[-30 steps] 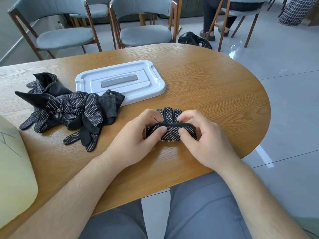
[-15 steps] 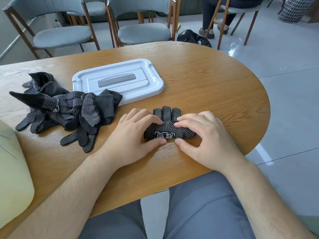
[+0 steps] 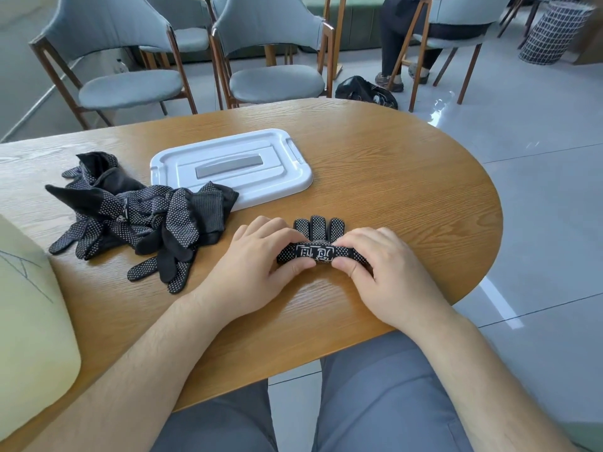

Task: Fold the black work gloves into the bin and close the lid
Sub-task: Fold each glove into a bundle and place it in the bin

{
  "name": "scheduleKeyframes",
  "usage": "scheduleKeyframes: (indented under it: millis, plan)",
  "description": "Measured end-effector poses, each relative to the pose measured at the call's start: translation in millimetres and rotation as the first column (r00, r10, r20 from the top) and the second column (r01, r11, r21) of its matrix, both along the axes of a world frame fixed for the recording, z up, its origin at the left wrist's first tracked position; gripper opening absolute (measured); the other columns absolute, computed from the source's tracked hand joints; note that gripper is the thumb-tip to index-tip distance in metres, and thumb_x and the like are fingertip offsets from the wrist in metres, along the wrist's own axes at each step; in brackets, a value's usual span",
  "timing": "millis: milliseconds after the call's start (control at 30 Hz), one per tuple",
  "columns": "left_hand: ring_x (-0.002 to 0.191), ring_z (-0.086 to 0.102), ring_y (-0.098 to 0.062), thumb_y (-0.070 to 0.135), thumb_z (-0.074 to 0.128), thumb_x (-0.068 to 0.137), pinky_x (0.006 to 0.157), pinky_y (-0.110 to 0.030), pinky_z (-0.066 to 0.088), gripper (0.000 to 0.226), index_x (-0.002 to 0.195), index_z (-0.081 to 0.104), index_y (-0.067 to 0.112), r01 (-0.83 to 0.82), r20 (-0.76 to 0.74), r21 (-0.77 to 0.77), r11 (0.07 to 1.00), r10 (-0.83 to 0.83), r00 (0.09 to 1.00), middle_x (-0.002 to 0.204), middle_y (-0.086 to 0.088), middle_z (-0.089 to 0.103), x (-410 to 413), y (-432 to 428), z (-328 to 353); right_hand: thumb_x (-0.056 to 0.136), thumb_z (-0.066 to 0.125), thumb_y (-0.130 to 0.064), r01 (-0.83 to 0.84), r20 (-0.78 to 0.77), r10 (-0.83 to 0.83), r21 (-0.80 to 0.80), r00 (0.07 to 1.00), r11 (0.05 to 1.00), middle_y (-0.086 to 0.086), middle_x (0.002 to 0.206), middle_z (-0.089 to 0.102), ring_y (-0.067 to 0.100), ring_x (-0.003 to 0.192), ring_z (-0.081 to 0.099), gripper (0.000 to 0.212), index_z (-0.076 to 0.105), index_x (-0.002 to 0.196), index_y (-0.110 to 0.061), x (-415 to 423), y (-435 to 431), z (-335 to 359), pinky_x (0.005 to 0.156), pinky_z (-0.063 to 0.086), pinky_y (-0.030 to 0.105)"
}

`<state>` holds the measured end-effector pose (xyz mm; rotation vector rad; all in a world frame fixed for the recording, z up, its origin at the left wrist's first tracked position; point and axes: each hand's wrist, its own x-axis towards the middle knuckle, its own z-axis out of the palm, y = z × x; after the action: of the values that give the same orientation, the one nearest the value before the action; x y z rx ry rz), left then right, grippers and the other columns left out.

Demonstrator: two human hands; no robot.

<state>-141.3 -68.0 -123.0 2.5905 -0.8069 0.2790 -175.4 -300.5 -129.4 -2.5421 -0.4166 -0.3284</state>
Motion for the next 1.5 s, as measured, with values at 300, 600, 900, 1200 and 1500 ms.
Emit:
scheduleKeyframes:
  millis: [300, 600, 900, 1200, 1500]
  plan:
    - [0.106, 0.042, -0.010, 0.074, 0.028, 0.092, 0.099, -0.040, 0.039, 0.062, 0.113, 0.061, 0.026, 0.008, -0.190, -0.019, 1.000, -0.012, 0.982, 0.110, 0.018, 0.052, 3, 0, 8, 0.094, 0.024, -0.067, -0.069, -0.321, 0.045, -0.061, 0.946, 0.996, -0.011, 0.096, 0.053, 0.015, 0.102, 0.051, 0.059, 0.063, 0.107, -0.025, 7, -6, 21, 0.096, 0.043, 0.041]
    - [0.114, 0.048, -0.014, 0.078, 0.046, 0.088, 0.095, -0.031, 0.036, 0.060, 0.126, 0.061, 0.033, 0.100, 0.121, 0.114, 0.988, -0.113, 0.986, 0.119, 0.015, 0.053, 19, -8, 9, 0.095, 0.028, -0.074, 0.099, -0.299, -0.149, -0.173, 0.943, 0.980, -0.010, 0.104, 0.057, 0.017, 0.105, 0.049, 0.051, 0.052, 0.103, -0.030, 36, -1, 21, 0.095, 0.040, 0.040]
    - [0.102, 0.053, -0.012, 0.068, 0.046, 0.095, 0.090, -0.032, 0.039, 0.047, 0.120, 0.064, 0.033, 0.034, 0.116, 0.046, 0.998, -0.039, 0.992, 0.102, 0.017, 0.055, 19, -9, 0, 0.094, 0.034, -0.078, 0.296, -0.308, -0.333, -0.162, 0.891, 0.941, -0.010, 0.076, 0.062, 0.018, 0.078, 0.061, 0.052, 0.052, 0.091, -0.030, 30, 9, 30, 0.066, 0.043, 0.034]
    - [0.109, 0.053, -0.012, 0.071, 0.049, 0.090, 0.092, -0.037, 0.043, 0.051, 0.122, 0.064, 0.033, -0.050, 0.035, -0.042, 0.998, 0.052, 0.998, 0.110, 0.017, 0.056, 2, -9, 5, 0.102, 0.055, -0.047, 0.383, -0.684, 0.133, 0.546, 0.717, 0.745, 0.016, 0.083, 0.077, 0.029, 0.070, 0.078, 0.037, 0.047, 0.113, -0.012, 22, 27, 47, 0.045, 0.052, 0.028]
    - [0.073, 0.074, -0.033, 0.038, 0.060, 0.099, 0.052, -0.033, 0.058, 0.062, 0.147, 0.029, 0.014, -0.717, -0.874, -0.453, 0.529, -0.107, 0.474, 0.085, -0.019, 0.076, -42, -20, 40, 0.101, 0.059, -0.042, 0.336, -0.626, 0.214, 0.640, 0.750, 0.691, 0.011, 0.087, 0.079, 0.027, 0.076, 0.078, 0.037, 0.048, 0.114, -0.009, 20, 18, 39, 0.045, 0.051, 0.025]
